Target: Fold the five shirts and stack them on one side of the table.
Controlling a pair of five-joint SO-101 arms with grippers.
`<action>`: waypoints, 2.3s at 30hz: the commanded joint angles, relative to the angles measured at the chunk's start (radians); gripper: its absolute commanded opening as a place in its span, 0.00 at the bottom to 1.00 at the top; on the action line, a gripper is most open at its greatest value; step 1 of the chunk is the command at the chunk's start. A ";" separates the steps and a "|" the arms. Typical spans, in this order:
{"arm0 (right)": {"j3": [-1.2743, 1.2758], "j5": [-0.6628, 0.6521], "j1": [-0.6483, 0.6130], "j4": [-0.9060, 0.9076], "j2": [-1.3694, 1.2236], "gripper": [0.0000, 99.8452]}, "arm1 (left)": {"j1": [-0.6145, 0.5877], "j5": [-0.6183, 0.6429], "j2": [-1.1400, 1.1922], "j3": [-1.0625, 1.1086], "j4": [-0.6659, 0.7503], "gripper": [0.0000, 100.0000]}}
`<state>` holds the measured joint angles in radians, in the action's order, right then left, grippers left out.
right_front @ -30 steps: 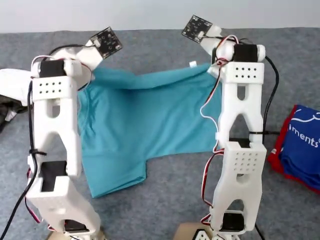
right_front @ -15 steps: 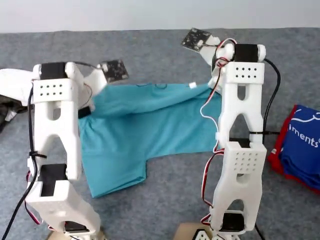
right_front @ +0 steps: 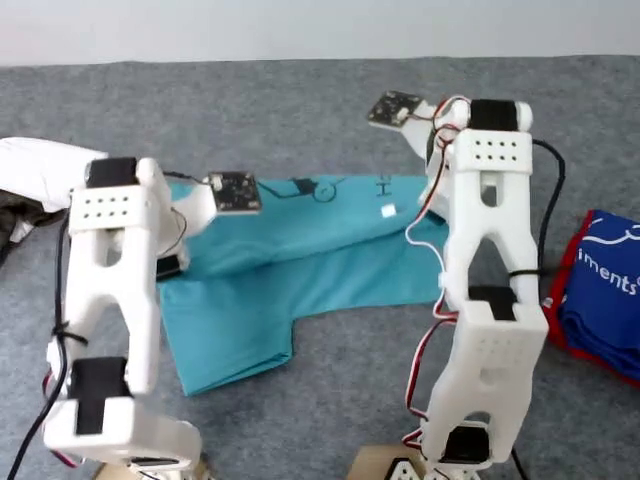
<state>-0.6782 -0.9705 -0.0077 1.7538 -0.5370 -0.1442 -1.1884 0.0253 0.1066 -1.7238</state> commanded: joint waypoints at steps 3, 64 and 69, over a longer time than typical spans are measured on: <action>0.132 -0.008 0.016 0.041 0.131 0.01 | -0.018 -0.061 -0.135 0.134 -0.031 0.00; 0.362 0.279 -0.266 0.033 0.189 0.01 | -0.018 0.532 -0.390 0.588 0.562 0.00; 0.362 0.319 -0.266 0.038 0.199 0.01 | 0.141 0.597 -0.388 0.682 0.568 0.00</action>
<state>-0.3084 -0.6790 -0.2685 1.7538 -0.3560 -0.0890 -0.6283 -0.3353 0.7587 -1.1761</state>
